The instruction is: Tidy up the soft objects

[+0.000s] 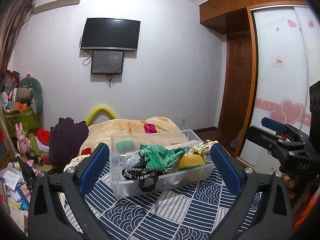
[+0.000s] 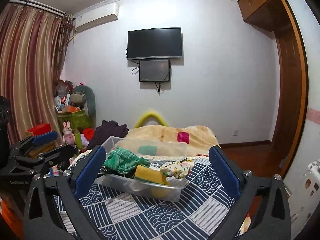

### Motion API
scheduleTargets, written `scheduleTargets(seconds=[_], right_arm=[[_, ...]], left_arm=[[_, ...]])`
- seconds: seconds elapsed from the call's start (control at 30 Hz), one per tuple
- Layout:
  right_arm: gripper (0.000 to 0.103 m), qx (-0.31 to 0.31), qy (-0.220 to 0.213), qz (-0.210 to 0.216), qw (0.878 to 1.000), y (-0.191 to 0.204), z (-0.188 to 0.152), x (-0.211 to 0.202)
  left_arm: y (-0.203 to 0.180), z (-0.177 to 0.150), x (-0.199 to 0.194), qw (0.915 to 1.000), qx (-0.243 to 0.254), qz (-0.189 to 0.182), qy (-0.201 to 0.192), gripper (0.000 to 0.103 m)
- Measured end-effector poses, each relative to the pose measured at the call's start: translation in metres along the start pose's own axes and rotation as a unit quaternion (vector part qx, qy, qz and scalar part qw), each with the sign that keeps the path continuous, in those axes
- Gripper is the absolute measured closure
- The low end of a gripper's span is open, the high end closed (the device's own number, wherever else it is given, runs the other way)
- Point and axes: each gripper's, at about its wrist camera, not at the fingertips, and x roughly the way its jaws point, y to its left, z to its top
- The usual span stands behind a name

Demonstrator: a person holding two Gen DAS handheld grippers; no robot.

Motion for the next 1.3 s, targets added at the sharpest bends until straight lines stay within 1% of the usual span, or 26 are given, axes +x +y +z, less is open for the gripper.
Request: scheduleTargets(seconds=[0.7,1.0,1.3], right_arm=[[0.0,0.004,0.003,0.002,1.0,0.003,-0.0033,0.0011],[0.0,0.008,0.003,0.001,1.0,0.003,-0.0051,0.0008],[0.0,0.011,0.006,0.002,1.0,0.005,-0.0077,-0.0012]], left_arm=[[0.0006,-0.0049,-0.0006,1.0,0.004,0.004,-0.001,0.0],[0.001,-0.0051,-0.0007,1.0,-0.001,-0.003,0.003,0.0],[-0.0004,-0.0062,0.0006,1.0,0.0,0.002,0.004,0.0]])
